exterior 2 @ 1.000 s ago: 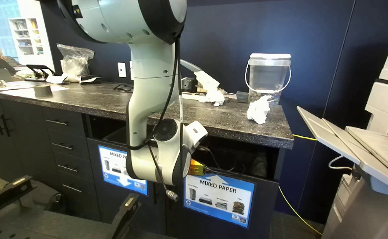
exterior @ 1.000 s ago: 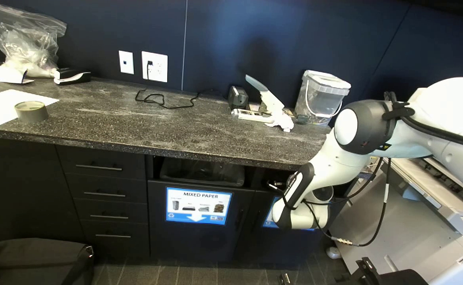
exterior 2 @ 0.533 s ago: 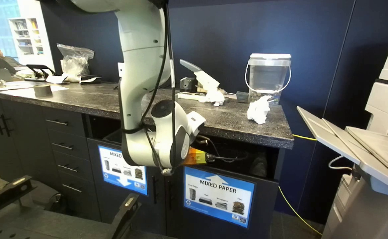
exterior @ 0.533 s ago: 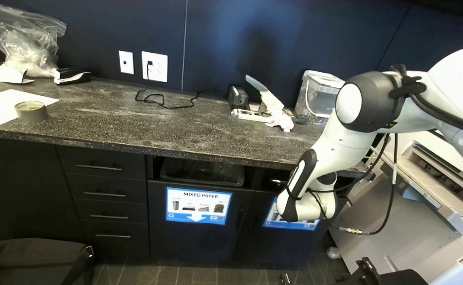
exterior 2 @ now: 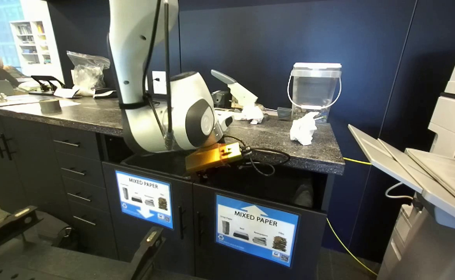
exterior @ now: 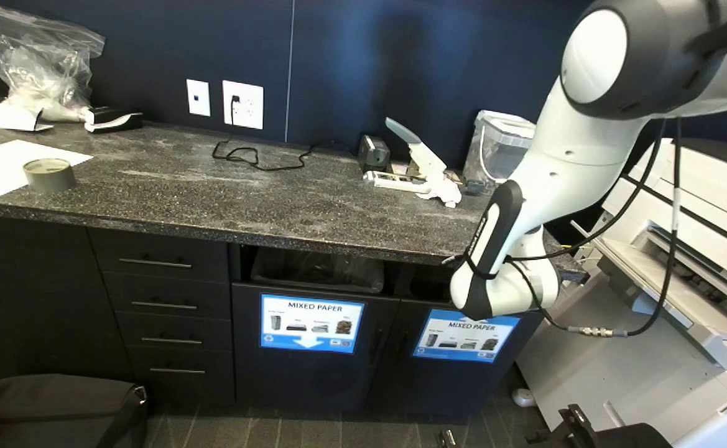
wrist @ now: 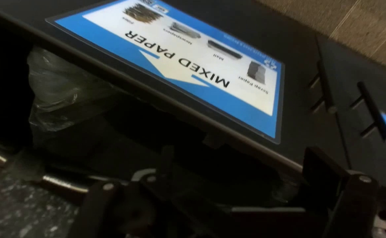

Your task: Put the tissues in the rubbish bin.

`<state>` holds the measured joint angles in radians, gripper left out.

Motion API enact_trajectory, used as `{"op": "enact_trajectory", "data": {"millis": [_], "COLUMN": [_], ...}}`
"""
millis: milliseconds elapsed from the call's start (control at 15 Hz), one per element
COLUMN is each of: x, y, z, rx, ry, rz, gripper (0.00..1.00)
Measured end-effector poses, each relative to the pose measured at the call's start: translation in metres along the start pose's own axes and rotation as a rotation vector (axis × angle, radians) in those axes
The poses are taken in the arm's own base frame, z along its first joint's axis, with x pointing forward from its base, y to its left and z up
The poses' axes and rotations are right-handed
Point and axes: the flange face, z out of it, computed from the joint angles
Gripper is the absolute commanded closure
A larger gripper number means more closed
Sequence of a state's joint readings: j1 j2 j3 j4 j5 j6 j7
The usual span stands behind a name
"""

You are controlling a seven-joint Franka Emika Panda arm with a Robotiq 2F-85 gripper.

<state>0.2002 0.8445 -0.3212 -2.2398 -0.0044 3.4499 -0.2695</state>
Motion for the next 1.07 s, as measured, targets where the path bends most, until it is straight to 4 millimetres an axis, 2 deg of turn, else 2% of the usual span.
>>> {"op": "enact_trajectory", "data": {"millis": [133, 333, 600, 800, 933, 1067], "x": [0.002, 0.019, 0.057, 0.090, 0.111, 0.129], "y": [0.003, 0.023, 0.064, 0.090, 0.103, 0.114], "z": [-0.026, -0.070, -0.135, -0.179, -0.197, -0.204], "rx": [0.018, 0.021, -0.005, -0.013, -0.001, 0.021], "ry": [-0.079, -0.156, -0.183, -0.125, -0.073, -0.032], "rz": [-0.059, -0.132, -0.219, -0.206, -0.158, -0.090], "gripper": [0.00, 0.00, 0.00, 0.00, 0.00, 0.00]}}
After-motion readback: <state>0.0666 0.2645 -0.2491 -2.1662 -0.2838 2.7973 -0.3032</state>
